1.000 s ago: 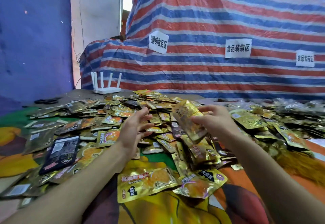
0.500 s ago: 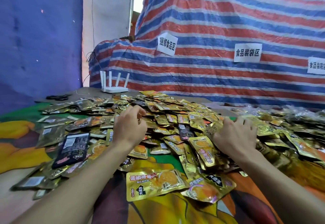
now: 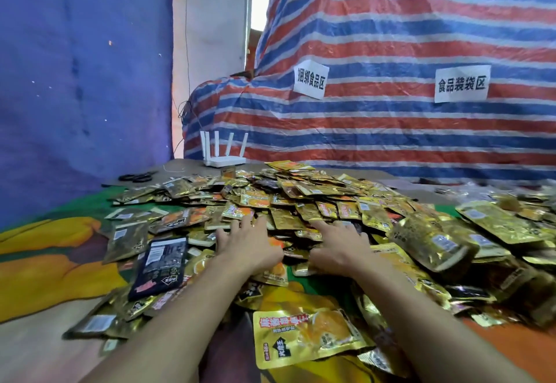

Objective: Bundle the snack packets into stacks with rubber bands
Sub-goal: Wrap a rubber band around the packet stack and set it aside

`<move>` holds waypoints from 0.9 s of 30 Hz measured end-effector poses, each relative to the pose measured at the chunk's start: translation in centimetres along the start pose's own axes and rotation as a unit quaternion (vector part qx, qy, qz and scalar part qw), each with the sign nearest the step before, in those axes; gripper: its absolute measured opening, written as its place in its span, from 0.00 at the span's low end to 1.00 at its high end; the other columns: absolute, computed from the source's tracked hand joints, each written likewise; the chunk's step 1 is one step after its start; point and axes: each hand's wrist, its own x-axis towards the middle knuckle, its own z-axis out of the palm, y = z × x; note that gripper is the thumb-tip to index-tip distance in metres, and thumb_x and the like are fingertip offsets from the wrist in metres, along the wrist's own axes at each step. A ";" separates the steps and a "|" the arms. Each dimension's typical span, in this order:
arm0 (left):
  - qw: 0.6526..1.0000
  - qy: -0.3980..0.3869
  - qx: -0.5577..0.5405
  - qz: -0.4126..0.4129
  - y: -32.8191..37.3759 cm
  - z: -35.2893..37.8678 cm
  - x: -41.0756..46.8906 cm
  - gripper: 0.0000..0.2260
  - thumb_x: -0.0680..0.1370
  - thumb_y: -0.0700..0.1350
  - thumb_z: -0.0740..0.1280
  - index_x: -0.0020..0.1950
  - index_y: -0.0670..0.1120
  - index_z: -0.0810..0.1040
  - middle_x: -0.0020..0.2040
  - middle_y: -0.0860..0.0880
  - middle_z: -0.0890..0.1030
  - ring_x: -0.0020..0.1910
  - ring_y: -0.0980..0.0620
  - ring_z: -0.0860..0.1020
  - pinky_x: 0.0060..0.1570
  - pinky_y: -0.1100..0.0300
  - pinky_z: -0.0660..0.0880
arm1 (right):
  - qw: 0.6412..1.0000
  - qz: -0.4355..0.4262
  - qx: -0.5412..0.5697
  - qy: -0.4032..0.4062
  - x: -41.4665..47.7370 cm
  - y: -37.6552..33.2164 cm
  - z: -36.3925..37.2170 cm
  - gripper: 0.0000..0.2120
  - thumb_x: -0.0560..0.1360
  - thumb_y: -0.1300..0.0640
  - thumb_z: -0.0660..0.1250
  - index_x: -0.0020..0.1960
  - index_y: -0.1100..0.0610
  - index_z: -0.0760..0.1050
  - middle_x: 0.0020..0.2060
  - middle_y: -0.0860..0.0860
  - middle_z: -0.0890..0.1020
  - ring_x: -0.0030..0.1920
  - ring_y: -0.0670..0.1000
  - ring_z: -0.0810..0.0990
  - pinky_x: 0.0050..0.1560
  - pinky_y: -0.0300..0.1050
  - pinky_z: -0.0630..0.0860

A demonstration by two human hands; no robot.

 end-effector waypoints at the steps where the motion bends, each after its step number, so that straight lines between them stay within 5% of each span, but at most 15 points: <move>1: 1.000 0.012 -0.001 0.005 0.2 0.0 0.0 0.35 0.74 0.55 0.62 0.80 0.52 0.56 0.81 0.47 0.54 0.78 0.43 0.54 0.72 0.38 0.52 | 1.000 0.000 -0.012 0.014 0.2 0.0 0.3 0.35 0.73 0.48 0.64 0.79 0.42 0.58 0.73 0.57 0.67 0.76 0.60 0.61 0.73 0.64 0.57; 5: 0.999 0.029 0.033 0.015 0.9 0.0 -0.2 0.26 0.76 0.46 0.61 0.75 0.51 0.67 0.78 0.47 0.62 0.77 0.42 0.57 0.73 0.35 0.49 | 0.995 -0.017 -0.060 0.076 0.2 -0.4 1.2 0.23 0.80 0.50 0.61 0.75 0.45 0.68 0.69 0.57 0.70 0.72 0.60 0.65 0.71 0.60 0.62; 8: 0.996 0.074 0.039 0.018 1.1 0.2 -0.5 0.17 0.78 0.41 0.62 0.65 0.53 0.78 0.71 0.48 0.72 0.71 0.44 0.66 0.70 0.39 0.57 | 0.987 -0.041 -0.070 0.136 -0.1 -0.6 1.4 0.15 0.80 0.54 0.62 0.65 0.51 0.77 0.62 0.55 0.76 0.65 0.58 0.71 0.63 0.55 0.69; 12: 0.991 0.128 -0.002 0.023 0.8 -0.3 -0.8 0.16 0.80 0.42 0.62 0.63 0.58 0.80 0.60 0.51 0.79 0.64 0.47 0.73 0.65 0.46 0.65 | 0.981 -0.045 -0.053 0.182 -0.6 -0.5 1.2 0.07 0.77 0.56 0.67 0.54 0.53 0.79 0.53 0.52 0.80 0.58 0.57 0.74 0.57 0.54 0.71; 18: 0.979 0.193 -0.045 0.051 0.9 -1.1 -1.4 0.12 0.82 0.47 0.63 0.64 0.56 0.79 0.57 0.53 0.79 0.61 0.48 0.75 0.63 0.48 0.65 | 0.962 -0.060 0.014 0.266 -0.8 -0.1 0.6 0.07 0.77 0.62 0.63 0.46 0.58 0.80 0.41 0.53 0.82 0.42 0.56 0.80 0.38 0.48 0.78; 23: 0.947 0.291 -0.105 0.087 1.1 -1.4 -1.7 0.06 0.81 0.52 0.64 0.49 0.53 0.80 0.42 0.56 0.77 0.49 0.49 0.78 0.52 0.51 0.67 | 0.938 -0.086 0.124 0.312 -1.1 0.6 0.0 0.09 0.81 0.56 0.64 0.51 0.57 0.82 0.45 0.53 0.84 0.45 0.56 0.82 0.44 0.52 0.80; 27: 0.925 0.328 -0.154 0.114 1.3 -1.9 -1.8 0.07 0.81 0.55 0.65 0.47 0.53 0.80 0.42 0.55 0.81 0.45 0.49 0.79 0.50 0.53 0.68 | 0.906 -0.090 0.195 0.365 -1.3 1.1 -0.7 0.08 0.80 0.54 0.68 0.54 0.55 0.84 0.47 0.51 0.86 0.49 0.53 0.82 0.51 0.52 0.80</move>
